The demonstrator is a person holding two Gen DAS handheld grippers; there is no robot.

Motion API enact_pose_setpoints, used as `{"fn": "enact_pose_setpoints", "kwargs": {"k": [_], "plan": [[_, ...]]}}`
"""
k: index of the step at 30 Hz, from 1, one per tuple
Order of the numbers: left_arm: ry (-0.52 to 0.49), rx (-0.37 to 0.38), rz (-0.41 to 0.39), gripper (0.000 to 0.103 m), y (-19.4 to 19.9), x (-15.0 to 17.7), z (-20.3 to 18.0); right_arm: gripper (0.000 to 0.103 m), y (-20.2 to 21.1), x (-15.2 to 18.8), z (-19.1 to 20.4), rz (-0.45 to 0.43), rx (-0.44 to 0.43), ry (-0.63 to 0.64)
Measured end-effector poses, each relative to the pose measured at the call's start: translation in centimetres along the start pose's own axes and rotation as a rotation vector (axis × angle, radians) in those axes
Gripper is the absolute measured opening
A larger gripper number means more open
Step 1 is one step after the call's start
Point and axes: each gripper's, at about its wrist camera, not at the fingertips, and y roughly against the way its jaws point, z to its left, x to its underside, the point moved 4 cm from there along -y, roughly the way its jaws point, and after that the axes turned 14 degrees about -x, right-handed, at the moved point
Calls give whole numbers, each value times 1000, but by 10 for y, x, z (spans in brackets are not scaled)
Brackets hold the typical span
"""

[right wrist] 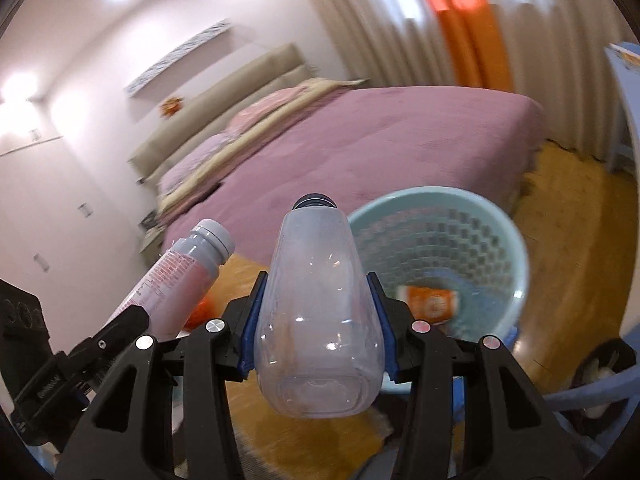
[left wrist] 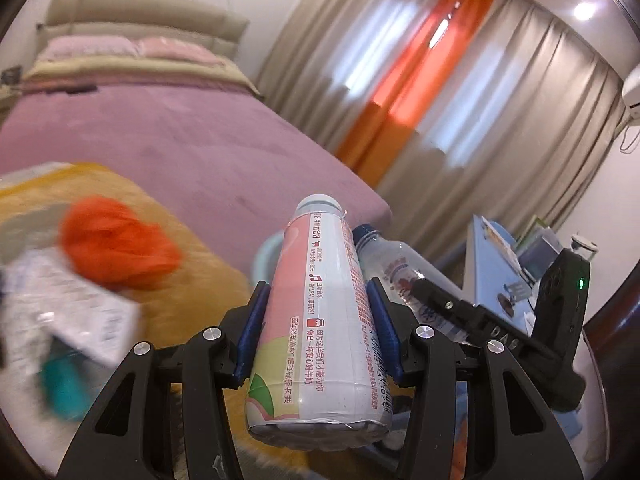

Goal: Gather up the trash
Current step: 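Carry both bottles to the wastebasket and open both grippers over it, then grasp the white printed box with the left gripper while the right grasps another box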

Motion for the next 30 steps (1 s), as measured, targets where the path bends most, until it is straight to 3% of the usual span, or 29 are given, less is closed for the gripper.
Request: {"fn": "enact_pose_setpoints", "kwargs": {"k": [4, 9, 13, 14, 15, 17, 23, 30], "plan": [[-48, -11, 44, 48, -50, 1, -24, 44, -14, 1, -30, -8, 91, -21], [-42, 3, 128, 48, -95, 6, -38, 44, -29, 2, -55, 5, 138, -60], [-86, -33, 141, 48, -119, 10, -47, 45, -38, 2, -66, 18, 176, -64], [-90, -41, 139, 49, -122, 8, -50, 45, -42, 3, -69, 32, 185, -68], [-97, -51, 131, 59, -124, 8, -51, 46, -45, 4, -71, 46, 186, -69], [-98, -60, 122, 73, -121, 9, -51, 54, -48, 7, -74, 63, 202, -60], [-112, -38, 89, 73, -90, 10, -43, 57, -34, 11, -69, 45, 176, -58], [-117, -34, -7, 73, -30, 10, -31, 57, -9, 11, -27, 13, 117, 24]]}}
